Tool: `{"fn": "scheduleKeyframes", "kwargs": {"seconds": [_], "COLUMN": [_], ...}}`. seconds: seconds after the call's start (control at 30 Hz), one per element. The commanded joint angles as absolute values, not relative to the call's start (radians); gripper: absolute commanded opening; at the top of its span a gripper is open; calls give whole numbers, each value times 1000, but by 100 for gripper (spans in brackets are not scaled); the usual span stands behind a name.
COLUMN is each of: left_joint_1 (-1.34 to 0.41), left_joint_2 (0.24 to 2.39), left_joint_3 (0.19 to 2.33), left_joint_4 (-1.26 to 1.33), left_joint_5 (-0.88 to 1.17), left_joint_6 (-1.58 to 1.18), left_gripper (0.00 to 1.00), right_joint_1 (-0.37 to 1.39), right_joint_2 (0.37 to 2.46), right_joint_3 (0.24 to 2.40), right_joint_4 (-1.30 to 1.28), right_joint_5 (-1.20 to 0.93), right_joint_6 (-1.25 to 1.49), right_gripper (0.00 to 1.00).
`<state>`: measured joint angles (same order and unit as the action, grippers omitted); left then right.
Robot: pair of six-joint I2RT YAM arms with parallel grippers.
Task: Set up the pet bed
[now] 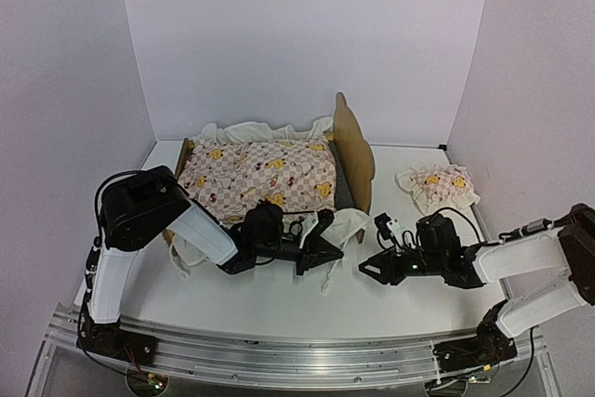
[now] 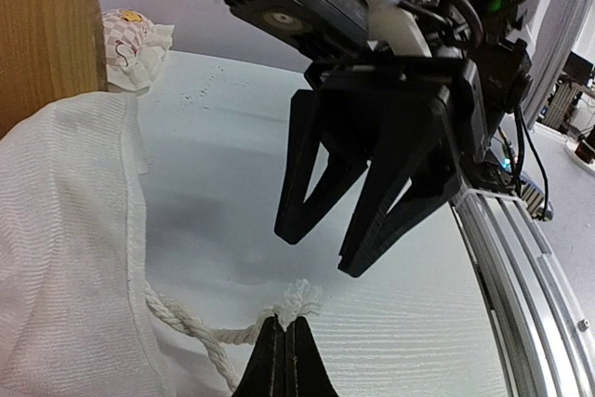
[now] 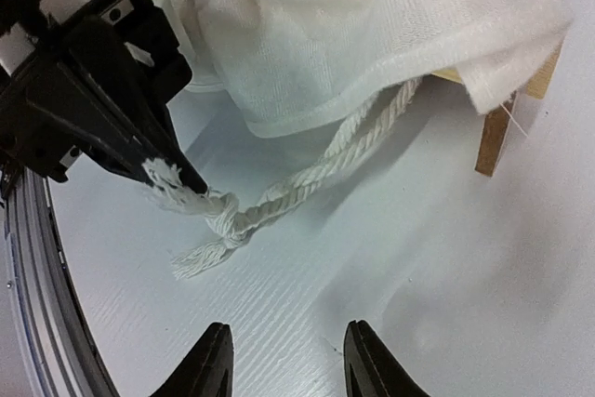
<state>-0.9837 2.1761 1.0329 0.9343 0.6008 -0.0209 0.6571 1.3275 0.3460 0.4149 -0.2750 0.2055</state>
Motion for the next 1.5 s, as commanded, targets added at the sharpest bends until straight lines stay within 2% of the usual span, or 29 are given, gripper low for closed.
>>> {"fn": "scheduleKeyframes", "kwargs": {"seconds": [0.0,0.2,0.43,0.7,0.77,0.93,1.0,1.03,1.07,1.13,1.2,1.33,1.47], "left_joint_1": [-973,-972,-971,-970,-970,-969,-969,-970,-971,-974,-979,-996,-1028], "left_joint_2": [2152,2162,2168,2177,2177,2177,2177,2177,2177,2175,2171,2174,2194], "left_joint_3": [1084,1092,1098,1107,1108,1106,1105,1105,1106,1105,1104,1122,1152], "left_joint_4": [965,972,974,977,982,983,981,979,974,959,937,865,821], "left_joint_5": [628,625,621,613,615,613,613,611,608,592,527,363,258], "left_joint_6": [-114,-122,-112,-124,-115,-107,-102,-99,-95,-69,-44,-43,-85], "left_gripper": [0,0,0,0,0,0,0,2,8,28,37,17,16], "right_joint_1": [664,679,680,680,680,680,680,680,679,680,680,680,679], "right_joint_2": [1381,1453,1504,1540,1548,1553,1542,1536,1528,1514,1502,1507,1522], "right_joint_3": [339,362,382,415,419,416,405,399,390,370,355,348,353], "right_joint_4": [722,789,811,815,815,812,811,809,806,792,765,729,728], "right_joint_5": [-302,-306,-302,-337,-357,-358,-333,-316,-296,-255,-220,-197,-204], "right_joint_6": [109,71,82,100,106,147,184,207,234,288,328,386,404], "right_gripper": [40,37,25,22,19,1,0,0,0,0,0,0,0]}}
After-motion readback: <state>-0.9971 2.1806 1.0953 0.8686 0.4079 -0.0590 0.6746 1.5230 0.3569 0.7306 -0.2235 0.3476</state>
